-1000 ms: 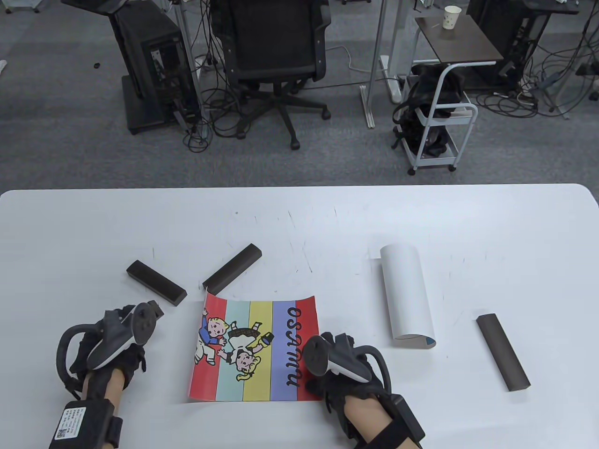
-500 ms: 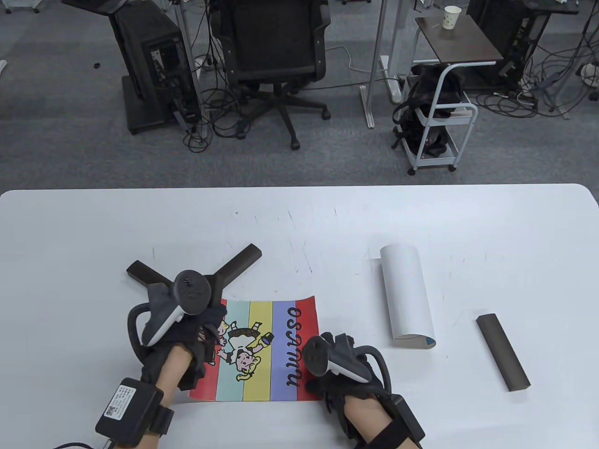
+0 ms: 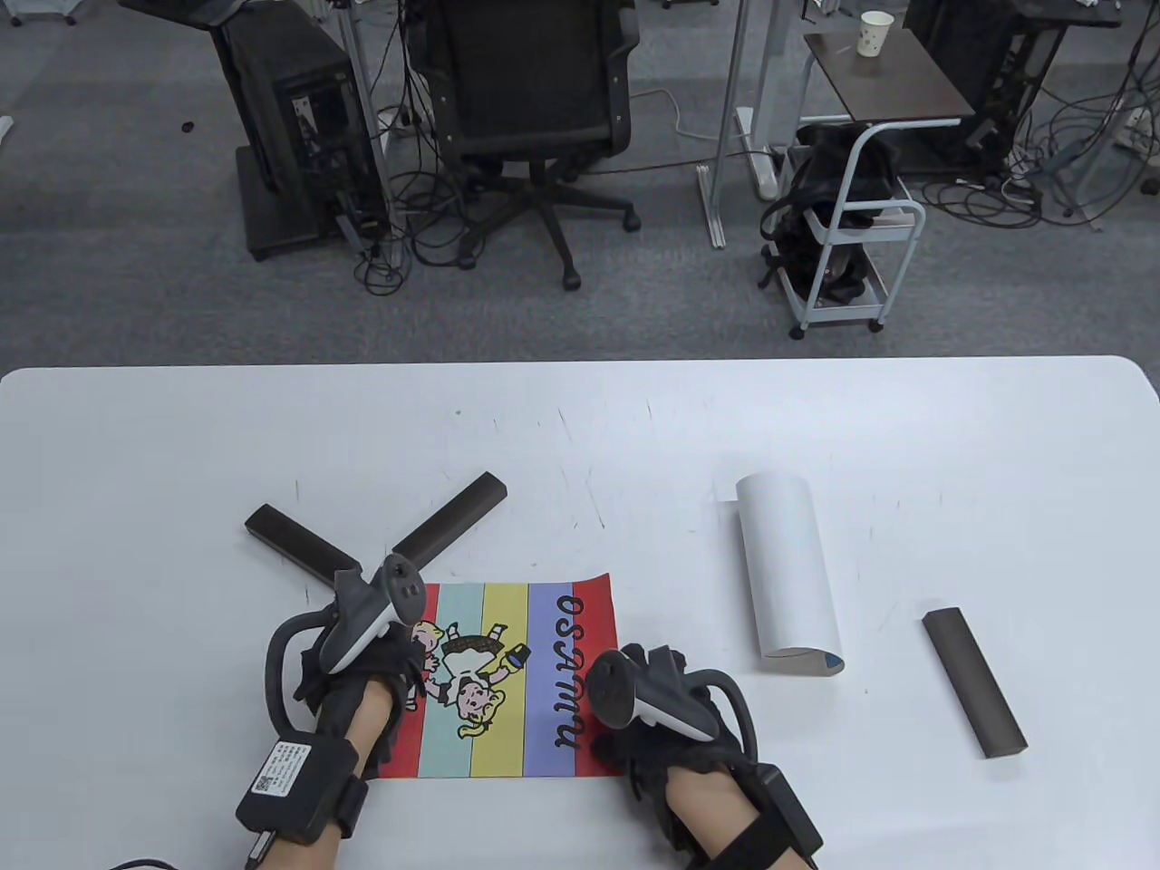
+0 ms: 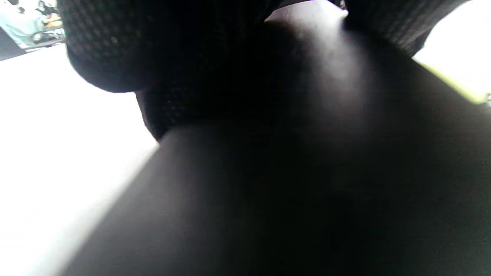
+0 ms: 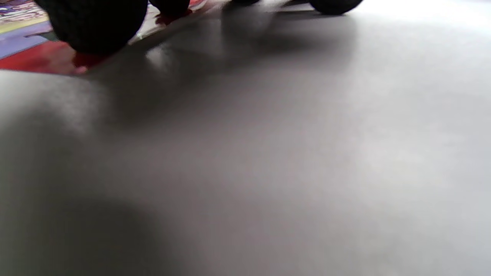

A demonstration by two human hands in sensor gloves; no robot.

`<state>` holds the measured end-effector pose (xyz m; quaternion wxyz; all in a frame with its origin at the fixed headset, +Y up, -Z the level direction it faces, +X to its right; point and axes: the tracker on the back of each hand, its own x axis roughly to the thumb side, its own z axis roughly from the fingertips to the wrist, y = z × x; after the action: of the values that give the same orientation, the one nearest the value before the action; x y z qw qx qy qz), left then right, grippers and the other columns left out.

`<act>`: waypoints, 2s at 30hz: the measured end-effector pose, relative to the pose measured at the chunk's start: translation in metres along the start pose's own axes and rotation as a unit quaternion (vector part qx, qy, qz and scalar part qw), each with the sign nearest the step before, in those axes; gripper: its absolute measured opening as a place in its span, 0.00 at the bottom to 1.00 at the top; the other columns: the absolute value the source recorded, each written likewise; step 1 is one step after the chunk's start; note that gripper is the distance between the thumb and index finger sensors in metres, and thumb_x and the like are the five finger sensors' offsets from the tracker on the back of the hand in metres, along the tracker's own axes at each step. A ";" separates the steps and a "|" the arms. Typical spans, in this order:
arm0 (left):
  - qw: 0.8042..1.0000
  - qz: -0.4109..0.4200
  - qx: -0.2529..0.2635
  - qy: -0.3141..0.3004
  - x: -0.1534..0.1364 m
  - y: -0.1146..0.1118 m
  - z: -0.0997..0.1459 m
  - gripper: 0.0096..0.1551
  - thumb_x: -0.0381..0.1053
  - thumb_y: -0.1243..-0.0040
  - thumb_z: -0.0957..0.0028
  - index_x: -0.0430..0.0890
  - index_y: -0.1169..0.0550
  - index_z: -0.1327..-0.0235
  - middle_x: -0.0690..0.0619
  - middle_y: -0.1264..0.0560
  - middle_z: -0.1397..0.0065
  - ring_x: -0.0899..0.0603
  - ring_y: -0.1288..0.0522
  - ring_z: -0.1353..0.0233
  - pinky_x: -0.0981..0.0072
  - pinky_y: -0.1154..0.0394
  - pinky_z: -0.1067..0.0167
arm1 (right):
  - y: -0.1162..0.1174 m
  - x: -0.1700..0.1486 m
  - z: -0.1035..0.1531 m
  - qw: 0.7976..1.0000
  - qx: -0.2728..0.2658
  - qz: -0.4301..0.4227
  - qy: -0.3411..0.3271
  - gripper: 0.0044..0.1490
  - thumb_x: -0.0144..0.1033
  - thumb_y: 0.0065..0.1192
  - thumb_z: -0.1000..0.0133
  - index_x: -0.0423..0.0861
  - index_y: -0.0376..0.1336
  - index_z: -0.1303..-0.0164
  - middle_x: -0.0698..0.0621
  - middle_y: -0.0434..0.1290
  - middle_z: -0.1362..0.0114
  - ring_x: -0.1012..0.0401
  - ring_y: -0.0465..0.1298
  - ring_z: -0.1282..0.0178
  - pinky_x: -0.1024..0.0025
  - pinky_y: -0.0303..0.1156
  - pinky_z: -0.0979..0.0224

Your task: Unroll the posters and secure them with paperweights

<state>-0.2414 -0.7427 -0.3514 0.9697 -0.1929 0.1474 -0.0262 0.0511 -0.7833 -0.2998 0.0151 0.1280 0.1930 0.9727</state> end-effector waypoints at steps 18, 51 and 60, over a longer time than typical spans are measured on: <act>0.997 -0.064 -0.006 0.053 -0.010 -0.012 -0.007 0.46 0.67 0.45 0.56 0.40 0.32 0.30 0.43 0.24 0.34 0.42 0.16 0.41 0.57 0.19 0.50 | 0.000 0.001 0.000 1.000 0.002 0.002 0.000 0.46 0.56 0.58 0.57 0.62 0.46 0.28 0.47 0.40 0.15 0.36 0.45 0.22 0.52 0.56 0.30; 0.915 0.230 0.184 -0.277 0.017 -0.016 0.072 0.49 0.70 0.46 0.56 0.45 0.38 0.25 0.40 0.37 0.22 0.32 0.31 0.25 0.44 0.28 0.35 | -0.016 0.000 0.009 0.999 -0.017 -0.035 -0.015 0.48 0.53 0.64 0.54 0.60 0.44 0.27 0.43 0.42 0.16 0.35 0.48 0.23 0.52 0.57 0.30; 0.920 0.199 0.185 -0.282 0.020 -0.021 0.072 0.49 0.70 0.46 0.56 0.45 0.38 0.25 0.40 0.37 0.22 0.32 0.32 0.25 0.44 0.28 0.35 | -0.121 -0.065 0.074 0.965 -0.216 -0.142 0.047 0.49 0.53 0.64 0.52 0.49 0.47 0.26 0.41 0.52 0.18 0.36 0.57 0.24 0.44 0.59 0.26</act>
<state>-0.2006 -0.7380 -0.2853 0.9746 0.0240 -0.1047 0.1964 0.1298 -0.6487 -0.2957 0.1709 0.0473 -0.0054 0.9841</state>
